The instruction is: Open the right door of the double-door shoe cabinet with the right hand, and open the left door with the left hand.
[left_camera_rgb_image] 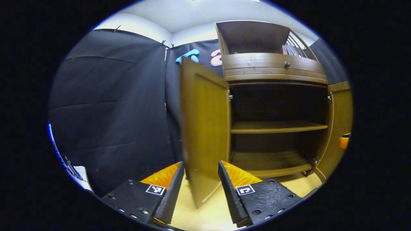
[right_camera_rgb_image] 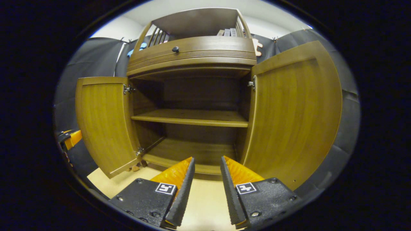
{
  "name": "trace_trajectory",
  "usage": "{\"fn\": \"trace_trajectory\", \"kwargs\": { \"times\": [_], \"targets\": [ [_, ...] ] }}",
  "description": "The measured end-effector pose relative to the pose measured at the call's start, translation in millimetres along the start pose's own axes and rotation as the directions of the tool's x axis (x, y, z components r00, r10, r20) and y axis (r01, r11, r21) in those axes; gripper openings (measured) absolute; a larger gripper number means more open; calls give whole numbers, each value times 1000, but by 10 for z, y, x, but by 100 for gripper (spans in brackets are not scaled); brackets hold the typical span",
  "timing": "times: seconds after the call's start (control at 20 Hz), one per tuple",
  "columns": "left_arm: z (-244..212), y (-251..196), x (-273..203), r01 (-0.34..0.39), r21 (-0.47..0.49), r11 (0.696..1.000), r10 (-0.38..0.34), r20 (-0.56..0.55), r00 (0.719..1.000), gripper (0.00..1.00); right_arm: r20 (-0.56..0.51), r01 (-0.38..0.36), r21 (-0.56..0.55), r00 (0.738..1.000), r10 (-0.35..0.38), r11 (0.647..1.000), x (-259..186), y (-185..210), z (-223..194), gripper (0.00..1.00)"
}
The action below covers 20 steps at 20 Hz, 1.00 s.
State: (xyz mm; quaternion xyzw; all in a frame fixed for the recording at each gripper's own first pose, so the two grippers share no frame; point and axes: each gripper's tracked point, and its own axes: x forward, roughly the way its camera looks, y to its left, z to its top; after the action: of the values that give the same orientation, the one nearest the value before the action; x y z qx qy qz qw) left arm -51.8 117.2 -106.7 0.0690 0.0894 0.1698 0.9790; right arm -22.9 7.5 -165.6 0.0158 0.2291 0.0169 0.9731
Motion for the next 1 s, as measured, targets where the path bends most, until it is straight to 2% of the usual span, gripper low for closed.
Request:
{"fn": "trace_trajectory", "kwargs": {
  "times": [0.05, 0.1, 0.15, 0.2, 0.25, 0.3, 0.35, 0.4, 0.5, 0.55, 0.6, 0.65, 1.0],
  "targets": [
    [71, -127, -26, 28, 0, 1000, -28, 16, 999, 56, 5, 1, 1, 1000, -1, 1000, -18, -6, 42, 55],
    [151, -280, -27, 66, -5, 998, -66, 29, 997, 87, 15, 2, 3, 1000, -2, 1000, -47, -19, 78, 58],
    [223, -427, -42, 102, -14, 995, -101, 44, 994, 87, 25, -5, 5, 1000, 5, 1000, -66, 0, 137, 62],
    [302, -559, -56, 136, -22, 990, -135, 56, 989, 70, 34, -5, 5, 999, 4, 1000, -83, -11, 194, 66],
    [370, -683, -72, 164, -27, 986, -162, 69, 984, 79, 45, -6, 5, 999, 6, 1000, -119, -35, 243, 67],
    [443, -797, -103, 191, -29, 981, -189, 79, 979, 87, 56, -8, 7, 998, 7, 1000, -140, -39, 296, 76],
    [511, -914, -121, 218, -27, 976, -215, 92, 972, 88, 67, -10, 10, 998, 10, 1000, -168, -39, 348, 79],
    [574, -1018, -126, 243, -25, 970, -239, 99, 966, 99, 78, -12, 14, 997, 11, 1000, -193, -41, 400, 84],
    [701, -1194, -180, 284, -21, 958, -280, 121, 952, 100, 100, -12, 15, 995, 10, 1000, -257, -60, 511, 92],
    [760, -1261, -219, 300, -18, 954, -295, 134, 946, 95, 113, -9, 12, 994, 8, 1000, -297, -69, 557, 94],
    [804, -1333, -246, 316, -15, 949, -311, 144, 939, 100, 130, -7, 6, 992, 6, 1000, -329, -64, 616, 96],
    [821, -1383, -273, 328, -14, 945, -322, 149, 935, 94, 146, -4, 0, 989, 4, 1000, -354, -68, 664, 97],
    [819, -1396, -298, 332, -51, 942, -322, 142, 936, 94, 175, 4, -31, 985, 1, 999, -402, -62, 733, 97]
  ]
}}
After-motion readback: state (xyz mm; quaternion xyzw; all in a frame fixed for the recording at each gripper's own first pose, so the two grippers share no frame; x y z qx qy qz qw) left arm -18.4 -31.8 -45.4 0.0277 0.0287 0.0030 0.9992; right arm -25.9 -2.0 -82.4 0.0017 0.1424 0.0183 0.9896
